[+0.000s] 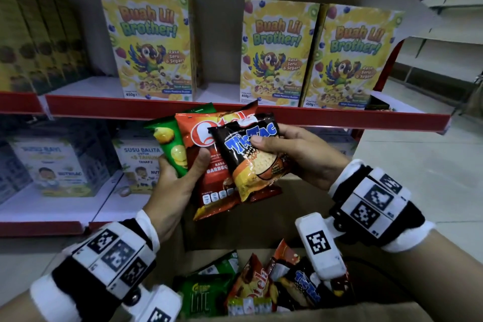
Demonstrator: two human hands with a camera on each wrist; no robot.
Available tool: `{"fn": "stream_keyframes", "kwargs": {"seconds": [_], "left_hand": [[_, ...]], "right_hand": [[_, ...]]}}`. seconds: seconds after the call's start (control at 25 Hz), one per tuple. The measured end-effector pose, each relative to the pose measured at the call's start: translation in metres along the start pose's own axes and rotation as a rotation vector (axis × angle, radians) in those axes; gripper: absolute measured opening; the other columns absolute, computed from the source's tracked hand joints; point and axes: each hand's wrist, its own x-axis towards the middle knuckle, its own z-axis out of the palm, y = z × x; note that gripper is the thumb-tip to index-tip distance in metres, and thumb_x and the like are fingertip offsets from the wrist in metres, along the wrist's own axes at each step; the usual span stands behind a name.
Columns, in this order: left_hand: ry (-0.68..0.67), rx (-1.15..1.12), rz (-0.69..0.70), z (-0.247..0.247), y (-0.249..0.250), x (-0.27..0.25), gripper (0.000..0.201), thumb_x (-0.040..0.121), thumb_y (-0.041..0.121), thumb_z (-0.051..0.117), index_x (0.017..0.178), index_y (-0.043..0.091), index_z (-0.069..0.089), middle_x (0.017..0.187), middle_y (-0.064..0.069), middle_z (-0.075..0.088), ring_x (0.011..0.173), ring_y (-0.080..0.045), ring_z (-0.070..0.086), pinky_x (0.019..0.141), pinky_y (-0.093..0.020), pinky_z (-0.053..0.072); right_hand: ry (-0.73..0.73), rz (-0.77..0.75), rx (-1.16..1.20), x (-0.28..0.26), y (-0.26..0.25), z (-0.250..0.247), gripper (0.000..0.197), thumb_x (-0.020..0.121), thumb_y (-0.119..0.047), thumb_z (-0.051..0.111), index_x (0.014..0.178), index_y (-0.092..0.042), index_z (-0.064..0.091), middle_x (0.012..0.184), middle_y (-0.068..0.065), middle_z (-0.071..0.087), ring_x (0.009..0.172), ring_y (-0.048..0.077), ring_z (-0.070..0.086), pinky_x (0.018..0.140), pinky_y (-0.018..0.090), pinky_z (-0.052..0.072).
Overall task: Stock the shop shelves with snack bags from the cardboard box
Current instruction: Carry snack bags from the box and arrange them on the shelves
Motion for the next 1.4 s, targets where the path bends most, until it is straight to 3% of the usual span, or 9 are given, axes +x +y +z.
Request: {"fn": "stream_keyframes", "kwargs": {"seconds": [0.16, 0.32, 0.6, 0.76, 0.88, 1.04, 1.16, 1.32, 1.4], "left_hand": [[-0.012, -0.072, -0.014, -0.001, 0.002, 0.002, 0.117, 0.039, 0.077, 0.073, 0.137, 0.027, 0.034, 0.128, 0.002, 0.062, 0.108, -0.019, 0.066, 0.087, -0.045, 0.055], [0.072, -0.090, 0.093, -0.003, -0.004, 0.012, 0.069, 0.072, 0.036, 0.067, 0.133, 0.018, 0.037, 0.124, -0.005, 0.063, 0.093, -0.019, 0.071, 0.054, -0.031, 0.057], [0.212, 0.008, 0.299, -0.006, -0.011, 0.038, 0.049, 0.086, 0.024, 0.060, 0.132, 0.014, 0.045, 0.117, 0.006, 0.067, 0.099, -0.003, 0.067, 0.066, -0.020, 0.058], [0.360, 0.085, 0.410, -0.008, -0.010, 0.063, 0.067, 0.081, 0.035, 0.058, 0.138, 0.005, 0.039, 0.132, -0.006, 0.058, 0.117, -0.009, 0.058, 0.098, -0.025, 0.049], [0.409, 0.112, 0.425, -0.010, 0.001, 0.079, 0.069, 0.081, 0.030, 0.060, 0.139, 0.000, 0.036, 0.133, -0.012, 0.056, 0.116, -0.011, 0.059, 0.092, -0.022, 0.051], [0.470, 0.228, 0.303, -0.004, 0.030, 0.076, 0.068, 0.079, 0.025, 0.062, 0.139, 0.004, 0.038, 0.134, -0.008, 0.056, 0.119, -0.010, 0.057, 0.097, -0.021, 0.048], [0.476, 0.187, 0.205, 0.007, 0.055, 0.052, 0.063, 0.079, 0.017, 0.062, 0.138, 0.005, 0.041, 0.127, 0.000, 0.060, 0.108, 0.003, 0.061, 0.085, -0.009, 0.048], [0.463, 0.134, 0.151, 0.028, 0.136, 0.023, 0.061, 0.079, 0.013, 0.060, 0.136, 0.005, 0.042, 0.116, 0.014, 0.066, 0.101, 0.005, 0.064, 0.079, -0.007, 0.049], [0.461, 0.151, 0.152, 0.042, 0.196, 0.023, 0.063, 0.078, 0.015, 0.061, 0.137, 0.006, 0.041, 0.123, 0.005, 0.064, 0.107, -0.001, 0.063, 0.087, -0.013, 0.050]], "right_hand": [[0.106, -0.043, 0.005, 0.003, -0.004, -0.006, 0.027, 0.063, -0.022, 0.074, 0.088, -0.013, 0.072, 0.085, 0.006, 0.074, 0.070, 0.015, 0.070, 0.065, 0.023, 0.057], [0.263, -0.101, 0.027, 0.009, -0.009, -0.022, 0.007, 0.069, -0.016, 0.072, 0.075, -0.013, 0.070, 0.074, 0.005, 0.073, 0.063, 0.014, 0.068, 0.062, 0.023, 0.056], [0.237, -0.199, 0.096, 0.028, -0.008, -0.021, 0.015, 0.062, -0.023, 0.071, 0.074, -0.014, 0.068, 0.070, 0.002, 0.072, 0.061, 0.013, 0.068, 0.055, 0.021, 0.054], [0.210, -0.313, 0.109, 0.059, -0.004, -0.007, 0.003, 0.071, -0.018, 0.073, 0.069, -0.020, 0.070, 0.069, -0.002, 0.071, 0.063, 0.012, 0.068, 0.053, 0.023, 0.053], [0.241, -0.339, 0.094, 0.079, -0.005, 0.004, 0.005, 0.072, -0.025, 0.072, 0.077, -0.024, 0.071, 0.075, -0.004, 0.072, 0.070, 0.010, 0.069, 0.058, 0.023, 0.053], [0.375, -0.172, 0.108, 0.080, -0.006, 0.022, 0.009, 0.074, -0.029, 0.073, 0.082, -0.030, 0.070, 0.080, -0.009, 0.074, 0.073, 0.005, 0.070, 0.059, 0.019, 0.053], [0.398, -0.023, 0.116, 0.061, -0.026, 0.035, 0.022, 0.068, -0.040, 0.074, 0.088, -0.036, 0.070, 0.091, -0.005, 0.075, 0.082, 0.012, 0.071, 0.066, 0.025, 0.057], [0.322, 0.060, 0.094, 0.034, -0.120, 0.043, 0.027, 0.068, -0.041, 0.070, 0.094, -0.034, 0.069, 0.095, -0.005, 0.075, 0.083, 0.011, 0.072, 0.064, 0.021, 0.055], [0.310, 0.031, 0.084, 0.029, -0.183, 0.047, 0.030, 0.069, -0.038, 0.068, 0.097, -0.028, 0.068, 0.091, -0.008, 0.075, 0.080, 0.006, 0.071, 0.060, 0.016, 0.053]]}}
